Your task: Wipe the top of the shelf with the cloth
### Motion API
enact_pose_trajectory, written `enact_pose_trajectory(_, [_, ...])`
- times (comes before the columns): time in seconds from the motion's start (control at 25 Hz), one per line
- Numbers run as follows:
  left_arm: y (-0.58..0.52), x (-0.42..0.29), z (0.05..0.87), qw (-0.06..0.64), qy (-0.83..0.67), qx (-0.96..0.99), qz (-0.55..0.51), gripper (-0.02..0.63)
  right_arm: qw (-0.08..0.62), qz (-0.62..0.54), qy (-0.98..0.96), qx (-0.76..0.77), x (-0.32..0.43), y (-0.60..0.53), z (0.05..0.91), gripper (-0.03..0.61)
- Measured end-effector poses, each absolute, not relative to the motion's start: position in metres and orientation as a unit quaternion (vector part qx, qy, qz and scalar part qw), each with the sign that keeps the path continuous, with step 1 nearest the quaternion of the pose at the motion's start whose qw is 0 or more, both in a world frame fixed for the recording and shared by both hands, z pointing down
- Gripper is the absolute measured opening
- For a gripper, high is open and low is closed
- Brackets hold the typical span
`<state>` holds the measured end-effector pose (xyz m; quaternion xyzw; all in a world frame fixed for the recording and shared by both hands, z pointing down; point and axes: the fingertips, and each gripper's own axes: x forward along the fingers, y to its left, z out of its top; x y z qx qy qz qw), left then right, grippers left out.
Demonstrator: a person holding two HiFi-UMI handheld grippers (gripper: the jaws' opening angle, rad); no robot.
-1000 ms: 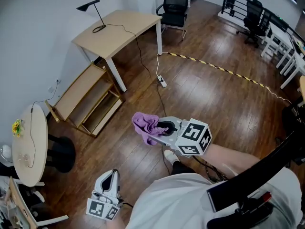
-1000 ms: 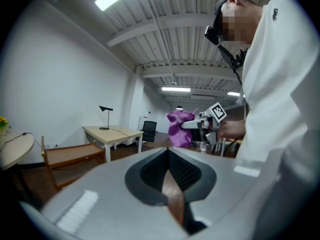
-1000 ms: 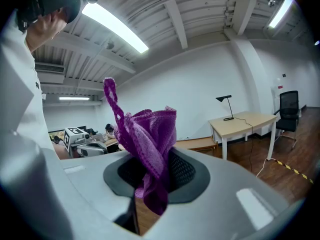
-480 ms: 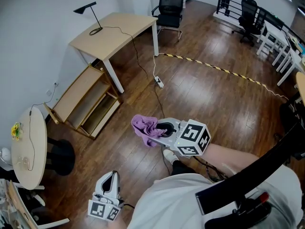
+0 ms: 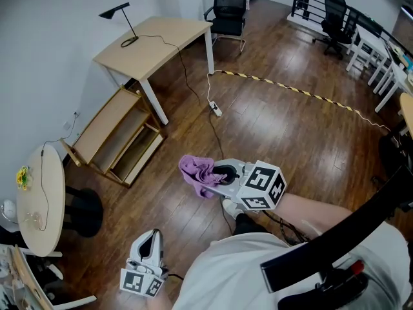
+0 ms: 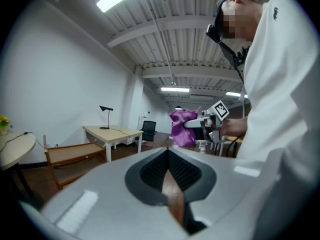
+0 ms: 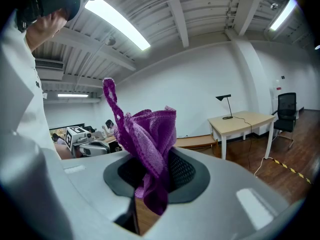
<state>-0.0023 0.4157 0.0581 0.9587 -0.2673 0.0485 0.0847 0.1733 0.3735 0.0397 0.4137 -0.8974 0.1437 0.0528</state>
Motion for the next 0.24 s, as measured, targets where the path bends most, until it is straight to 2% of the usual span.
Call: enact_pose_trajectory(0.24, [0.4181, -0.0059, 0.0568, 0.084, -0.263, 0.960, 0.047, 0.018, 0.054, 0.143, -0.895, 0.418, 0.1695, 0.3771, 0.0386, 0.101])
